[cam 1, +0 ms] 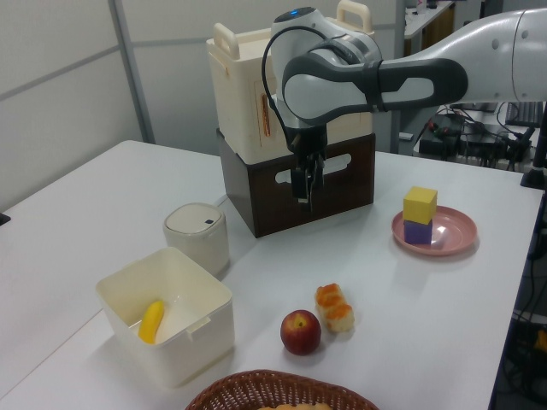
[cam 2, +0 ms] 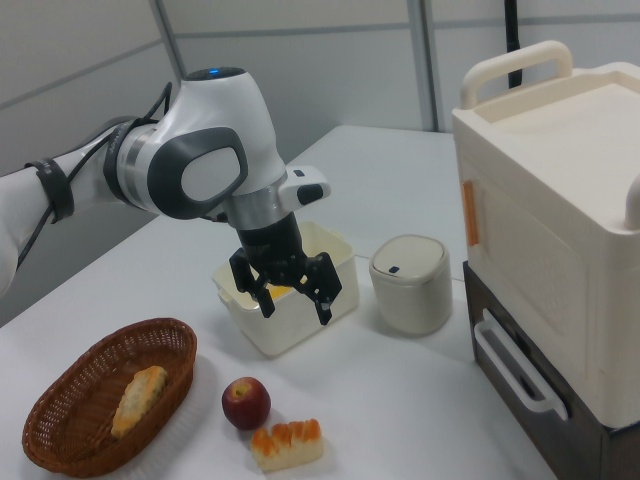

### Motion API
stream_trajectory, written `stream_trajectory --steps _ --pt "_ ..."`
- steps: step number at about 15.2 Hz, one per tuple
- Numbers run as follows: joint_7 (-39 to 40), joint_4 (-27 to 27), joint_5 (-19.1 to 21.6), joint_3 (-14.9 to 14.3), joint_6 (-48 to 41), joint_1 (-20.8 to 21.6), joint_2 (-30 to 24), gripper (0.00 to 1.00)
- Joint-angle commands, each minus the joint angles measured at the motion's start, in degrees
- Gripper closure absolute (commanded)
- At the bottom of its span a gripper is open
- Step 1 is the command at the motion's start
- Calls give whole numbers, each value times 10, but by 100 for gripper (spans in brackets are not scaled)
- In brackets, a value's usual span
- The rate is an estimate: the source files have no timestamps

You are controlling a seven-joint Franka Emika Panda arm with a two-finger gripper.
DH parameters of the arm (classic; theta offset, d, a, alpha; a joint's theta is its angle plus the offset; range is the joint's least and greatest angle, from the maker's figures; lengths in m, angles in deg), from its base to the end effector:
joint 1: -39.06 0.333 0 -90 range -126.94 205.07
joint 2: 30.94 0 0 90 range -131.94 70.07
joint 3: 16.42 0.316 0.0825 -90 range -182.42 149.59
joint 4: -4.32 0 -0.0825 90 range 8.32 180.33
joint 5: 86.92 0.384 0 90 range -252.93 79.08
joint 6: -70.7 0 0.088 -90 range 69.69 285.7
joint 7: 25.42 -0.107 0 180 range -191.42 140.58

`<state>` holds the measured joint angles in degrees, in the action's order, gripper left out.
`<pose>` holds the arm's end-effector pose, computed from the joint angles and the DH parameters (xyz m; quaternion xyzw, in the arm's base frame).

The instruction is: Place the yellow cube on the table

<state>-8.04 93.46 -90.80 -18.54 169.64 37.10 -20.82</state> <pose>0.6145 -0.0484 0.5420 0.9919 0.1213 -0.0095 0.0355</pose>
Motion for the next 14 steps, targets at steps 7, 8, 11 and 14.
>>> stream_trajectory --steps 7,8,11,14 --pt "-2 2 6 -6 -32 5 -12 0" --pt "-1 2 5 -6 -32 5 -12 0" --pt "-1 2 6 -6 -32 5 -12 0" --pt "-5 3 6 -5 -32 6 -12 0"
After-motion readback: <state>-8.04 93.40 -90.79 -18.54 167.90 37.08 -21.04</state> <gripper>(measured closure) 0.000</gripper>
